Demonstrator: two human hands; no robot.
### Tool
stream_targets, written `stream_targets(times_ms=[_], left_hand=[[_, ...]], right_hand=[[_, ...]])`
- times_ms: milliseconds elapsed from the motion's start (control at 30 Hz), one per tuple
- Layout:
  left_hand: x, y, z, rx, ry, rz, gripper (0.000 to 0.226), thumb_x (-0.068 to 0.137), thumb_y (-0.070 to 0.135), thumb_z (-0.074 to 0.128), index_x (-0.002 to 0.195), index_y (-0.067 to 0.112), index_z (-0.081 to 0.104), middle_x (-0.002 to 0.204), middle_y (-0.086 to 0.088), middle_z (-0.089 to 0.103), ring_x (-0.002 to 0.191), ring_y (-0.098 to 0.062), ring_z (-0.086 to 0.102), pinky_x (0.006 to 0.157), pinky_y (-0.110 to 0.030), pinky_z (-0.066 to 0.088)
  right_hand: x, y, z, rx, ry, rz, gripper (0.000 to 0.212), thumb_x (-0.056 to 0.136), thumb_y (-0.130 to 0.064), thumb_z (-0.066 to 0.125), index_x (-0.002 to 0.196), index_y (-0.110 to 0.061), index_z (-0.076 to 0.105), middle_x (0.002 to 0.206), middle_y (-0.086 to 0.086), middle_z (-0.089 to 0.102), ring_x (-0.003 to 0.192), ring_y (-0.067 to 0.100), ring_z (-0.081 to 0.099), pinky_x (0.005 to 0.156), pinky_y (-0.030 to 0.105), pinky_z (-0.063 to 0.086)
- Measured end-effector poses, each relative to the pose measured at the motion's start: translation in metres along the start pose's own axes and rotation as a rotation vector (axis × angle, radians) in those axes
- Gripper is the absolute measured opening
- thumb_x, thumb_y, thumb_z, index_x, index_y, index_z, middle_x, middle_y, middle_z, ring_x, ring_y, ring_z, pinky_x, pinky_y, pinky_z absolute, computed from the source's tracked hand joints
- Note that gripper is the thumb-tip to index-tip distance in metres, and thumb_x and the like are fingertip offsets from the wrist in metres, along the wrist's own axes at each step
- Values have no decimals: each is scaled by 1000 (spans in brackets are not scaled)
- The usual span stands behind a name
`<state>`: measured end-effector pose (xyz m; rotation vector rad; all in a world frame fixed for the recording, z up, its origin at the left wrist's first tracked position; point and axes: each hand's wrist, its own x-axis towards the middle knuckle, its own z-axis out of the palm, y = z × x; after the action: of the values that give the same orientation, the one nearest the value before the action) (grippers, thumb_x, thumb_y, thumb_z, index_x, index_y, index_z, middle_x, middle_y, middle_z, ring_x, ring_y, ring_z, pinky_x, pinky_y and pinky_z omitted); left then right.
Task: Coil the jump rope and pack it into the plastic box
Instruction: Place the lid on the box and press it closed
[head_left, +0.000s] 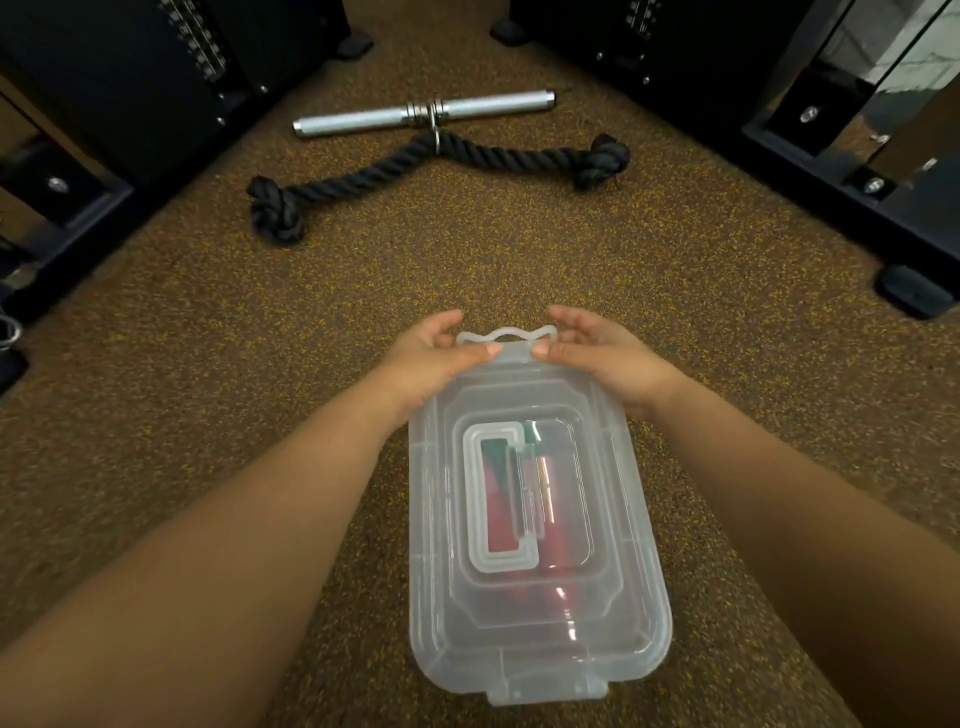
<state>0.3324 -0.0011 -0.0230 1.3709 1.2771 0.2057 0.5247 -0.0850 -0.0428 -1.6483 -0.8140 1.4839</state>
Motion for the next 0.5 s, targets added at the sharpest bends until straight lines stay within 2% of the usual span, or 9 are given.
stream_targets(times_ms=[100, 200, 267, 367, 500], left_hand=[[-4, -5, 1, -2, -41, 75, 60, 77, 26, 76, 133, 26, 54, 121, -1, 58, 97, -10, 60, 72, -16, 49], [-6, -7, 4, 40, -9, 123, 47, 81, 24, 73, 125, 29, 59, 118, 2, 57, 89, -4, 57, 63, -12, 49], [-3, -10, 6, 80, 34, 150, 38, 81, 26, 73, 117, 32, 62, 121, 0, 57, 93, -11, 59, 73, -22, 53], [-2, -14, 9, 150, 97, 200, 32, 79, 30, 74, 109, 37, 64, 120, -1, 59, 105, -22, 59, 91, -40, 52], [0, -15, 15, 256, 216, 265, 18, 79, 31, 74, 93, 36, 65, 112, 0, 62, 106, -22, 57, 95, -38, 47]], right_hand=[[-5, -5, 2, -153, -21, -70, 63, 77, -20, 75, 134, -19, 49, 120, 4, 61, 104, 18, 63, 87, 25, 52], [-8, -11, 1, -385, 34, -131, 54, 76, -30, 76, 125, -26, 55, 112, -1, 61, 99, 16, 62, 87, 29, 52], [-8, -13, 1, -536, 77, -171, 50, 75, -37, 76, 121, -29, 58, 107, -5, 61, 96, 13, 60, 85, 30, 51], [-8, -10, 1, -532, 96, -203, 45, 74, -38, 77, 115, -29, 61, 105, -4, 65, 96, 16, 63, 87, 34, 52], [-7, -5, 6, -661, 208, -329, 32, 77, -37, 74, 106, -26, 66, 104, -4, 67, 97, 16, 62, 85, 30, 48]])
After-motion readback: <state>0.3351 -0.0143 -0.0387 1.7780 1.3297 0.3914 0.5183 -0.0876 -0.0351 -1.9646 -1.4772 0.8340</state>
